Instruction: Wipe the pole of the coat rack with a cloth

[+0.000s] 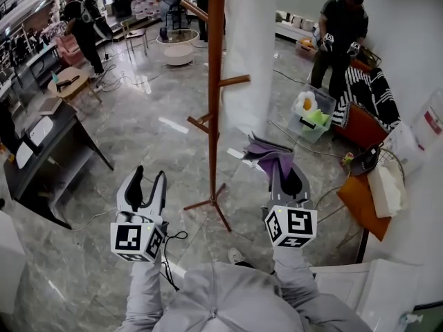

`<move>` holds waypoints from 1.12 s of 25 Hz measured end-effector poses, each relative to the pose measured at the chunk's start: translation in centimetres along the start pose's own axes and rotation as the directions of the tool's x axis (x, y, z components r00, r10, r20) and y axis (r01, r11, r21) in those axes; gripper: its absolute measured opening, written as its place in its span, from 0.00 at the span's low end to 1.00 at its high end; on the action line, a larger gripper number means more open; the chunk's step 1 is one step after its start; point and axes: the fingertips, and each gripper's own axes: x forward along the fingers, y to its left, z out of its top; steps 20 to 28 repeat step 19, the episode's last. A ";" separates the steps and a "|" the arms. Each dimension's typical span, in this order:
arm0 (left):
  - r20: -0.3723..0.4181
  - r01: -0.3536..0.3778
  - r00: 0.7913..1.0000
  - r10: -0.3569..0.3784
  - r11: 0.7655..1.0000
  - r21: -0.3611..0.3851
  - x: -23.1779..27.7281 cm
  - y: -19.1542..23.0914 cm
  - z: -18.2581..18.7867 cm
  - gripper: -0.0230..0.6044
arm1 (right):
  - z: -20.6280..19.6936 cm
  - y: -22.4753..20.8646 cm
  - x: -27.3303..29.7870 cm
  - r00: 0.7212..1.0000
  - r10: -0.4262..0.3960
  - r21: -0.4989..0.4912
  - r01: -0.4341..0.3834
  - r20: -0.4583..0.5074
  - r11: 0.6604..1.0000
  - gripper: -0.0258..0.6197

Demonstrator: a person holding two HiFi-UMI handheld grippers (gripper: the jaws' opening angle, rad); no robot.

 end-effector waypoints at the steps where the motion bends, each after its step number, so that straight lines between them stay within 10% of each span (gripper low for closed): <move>1: 0.001 0.001 1.000 -0.001 1.000 -0.001 0.0 -0.2 0.0 0.40 | 0.0 -0.1 0.0 1.000 0.000 0.000 0.000 0.000 1.000 0.12; 28: 0.004 0.003 1.000 -0.003 1.000 0.007 -0.3 -1.0 -0.1 0.40 | -0.9 -0.2 -0.9 1.000 0.006 0.020 -0.005 -0.013 1.000 0.12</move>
